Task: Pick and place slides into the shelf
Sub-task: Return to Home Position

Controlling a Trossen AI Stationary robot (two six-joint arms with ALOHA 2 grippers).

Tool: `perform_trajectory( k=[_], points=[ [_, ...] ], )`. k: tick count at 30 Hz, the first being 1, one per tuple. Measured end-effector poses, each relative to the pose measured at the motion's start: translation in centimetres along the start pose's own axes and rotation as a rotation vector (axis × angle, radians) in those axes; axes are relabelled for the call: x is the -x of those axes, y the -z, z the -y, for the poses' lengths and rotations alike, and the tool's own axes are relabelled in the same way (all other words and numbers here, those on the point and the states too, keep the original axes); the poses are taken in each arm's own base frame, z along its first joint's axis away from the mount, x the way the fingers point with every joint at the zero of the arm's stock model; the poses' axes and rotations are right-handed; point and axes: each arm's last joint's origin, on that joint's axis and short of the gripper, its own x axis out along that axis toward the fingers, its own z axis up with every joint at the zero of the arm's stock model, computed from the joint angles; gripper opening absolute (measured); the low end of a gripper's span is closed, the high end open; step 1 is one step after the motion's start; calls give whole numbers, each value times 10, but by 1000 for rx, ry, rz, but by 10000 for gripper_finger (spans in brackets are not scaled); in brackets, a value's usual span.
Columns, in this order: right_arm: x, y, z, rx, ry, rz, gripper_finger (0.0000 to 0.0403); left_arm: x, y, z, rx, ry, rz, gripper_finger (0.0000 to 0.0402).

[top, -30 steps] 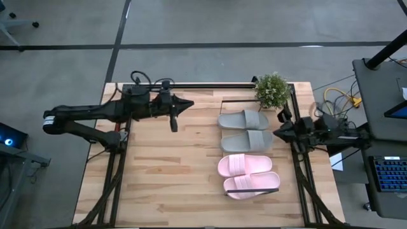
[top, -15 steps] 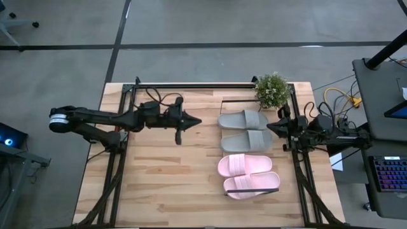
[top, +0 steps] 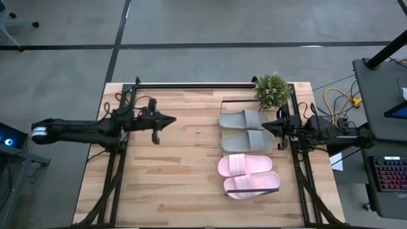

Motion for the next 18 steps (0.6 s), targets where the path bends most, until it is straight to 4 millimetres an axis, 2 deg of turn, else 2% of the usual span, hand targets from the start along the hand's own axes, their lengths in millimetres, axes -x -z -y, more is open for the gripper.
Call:
perform_trajectory(
  k=[4, 9, 18],
  points=[
    [-2, -3, 1, 1, 32, -7, 8, 21, 12, 0, 22, -27, -35, 0],
    [-3, -8, 1, 1, 60, -8, 8, 36, 19, -2, -9, -135, -122, 0],
    [-5, -14, 1, -2, 77, -15, 8, 48, 40, 1, 61, -131, -171, 0]
  ],
)
